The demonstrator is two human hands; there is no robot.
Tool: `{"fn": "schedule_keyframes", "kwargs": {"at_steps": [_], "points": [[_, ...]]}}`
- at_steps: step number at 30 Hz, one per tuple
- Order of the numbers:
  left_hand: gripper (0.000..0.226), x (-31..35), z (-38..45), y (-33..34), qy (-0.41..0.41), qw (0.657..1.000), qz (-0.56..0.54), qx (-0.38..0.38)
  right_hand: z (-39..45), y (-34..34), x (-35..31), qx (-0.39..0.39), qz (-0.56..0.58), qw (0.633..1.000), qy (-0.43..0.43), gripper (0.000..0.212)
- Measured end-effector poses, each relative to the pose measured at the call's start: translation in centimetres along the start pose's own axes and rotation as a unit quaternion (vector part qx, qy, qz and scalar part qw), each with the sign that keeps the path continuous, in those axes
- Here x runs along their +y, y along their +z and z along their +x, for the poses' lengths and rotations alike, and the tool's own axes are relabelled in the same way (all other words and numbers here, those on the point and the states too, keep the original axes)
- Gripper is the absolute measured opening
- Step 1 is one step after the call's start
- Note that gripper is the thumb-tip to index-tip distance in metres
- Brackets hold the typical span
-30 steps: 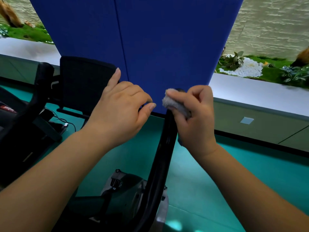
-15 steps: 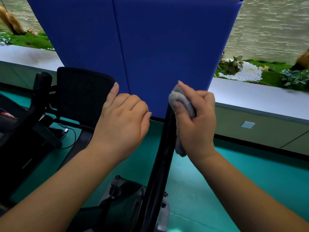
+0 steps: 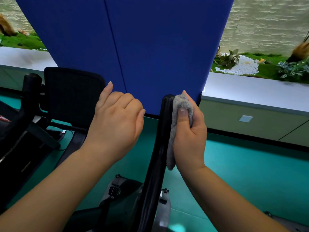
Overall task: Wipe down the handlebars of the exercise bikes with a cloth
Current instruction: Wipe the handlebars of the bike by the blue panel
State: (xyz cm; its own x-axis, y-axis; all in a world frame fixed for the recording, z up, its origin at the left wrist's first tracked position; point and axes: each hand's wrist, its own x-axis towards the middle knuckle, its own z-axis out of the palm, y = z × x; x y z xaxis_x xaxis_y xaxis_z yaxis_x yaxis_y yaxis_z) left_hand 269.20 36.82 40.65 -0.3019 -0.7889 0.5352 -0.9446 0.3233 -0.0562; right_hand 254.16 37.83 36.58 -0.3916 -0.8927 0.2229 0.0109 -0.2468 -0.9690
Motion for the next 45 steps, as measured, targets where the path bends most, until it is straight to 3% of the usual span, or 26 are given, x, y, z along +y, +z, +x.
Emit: {"fn": "schedule_keyframes", "kwargs": {"at_steps": [5,11,18,21,25,30,33,36,38,45], "points": [[0.030,0.0,-0.1,0.1,0.000,1.000,-0.005,0.004,-2.2,-0.3,0.4,0.001,0.058,0.989,0.133,0.028],[0.030,0.0,0.0,0.1,-0.005,1.000,-0.006,-0.001,2.4,0.3,-1.2,-0.060,0.106,0.973,0.195,0.028],[0.030,0.1,0.0,0.2,-0.009,1.000,-0.006,0.001,-1.0,-0.9,-0.6,-0.120,0.109,0.936,0.312,0.039],[0.031,-0.1,0.1,0.3,-0.009,1.000,-0.006,-0.001,0.5,-0.8,-1.2,-0.120,0.055,0.950,0.281,0.040],[0.030,0.1,0.0,0.3,-0.010,1.000,-0.007,0.003,2.7,-0.6,-2.1,-0.130,0.086,0.965,0.212,0.034],[0.029,0.0,-0.1,0.3,-0.009,1.000,-0.019,0.006,1.8,-1.2,-0.9,-0.128,0.063,0.970,0.195,0.029],[0.029,-0.1,0.0,0.3,-0.006,1.000,-0.020,0.003,3.9,-1.4,-1.6,-0.145,0.028,0.985,0.092,0.020],[0.030,-0.1,0.1,0.4,-0.011,1.000,-0.015,0.003,6.8,-1.2,-3.8,-0.242,-0.120,0.961,-0.053,0.017],[0.029,0.0,0.0,0.4,-0.014,1.000,-0.015,0.002,7.6,-1.3,-4.4,-0.283,-0.208,0.932,-0.088,0.016],[0.029,0.1,0.0,0.2,-0.012,1.000,-0.024,0.001,5.5,-2.1,-4.4,-0.234,-0.226,0.938,-0.122,0.021]]}}
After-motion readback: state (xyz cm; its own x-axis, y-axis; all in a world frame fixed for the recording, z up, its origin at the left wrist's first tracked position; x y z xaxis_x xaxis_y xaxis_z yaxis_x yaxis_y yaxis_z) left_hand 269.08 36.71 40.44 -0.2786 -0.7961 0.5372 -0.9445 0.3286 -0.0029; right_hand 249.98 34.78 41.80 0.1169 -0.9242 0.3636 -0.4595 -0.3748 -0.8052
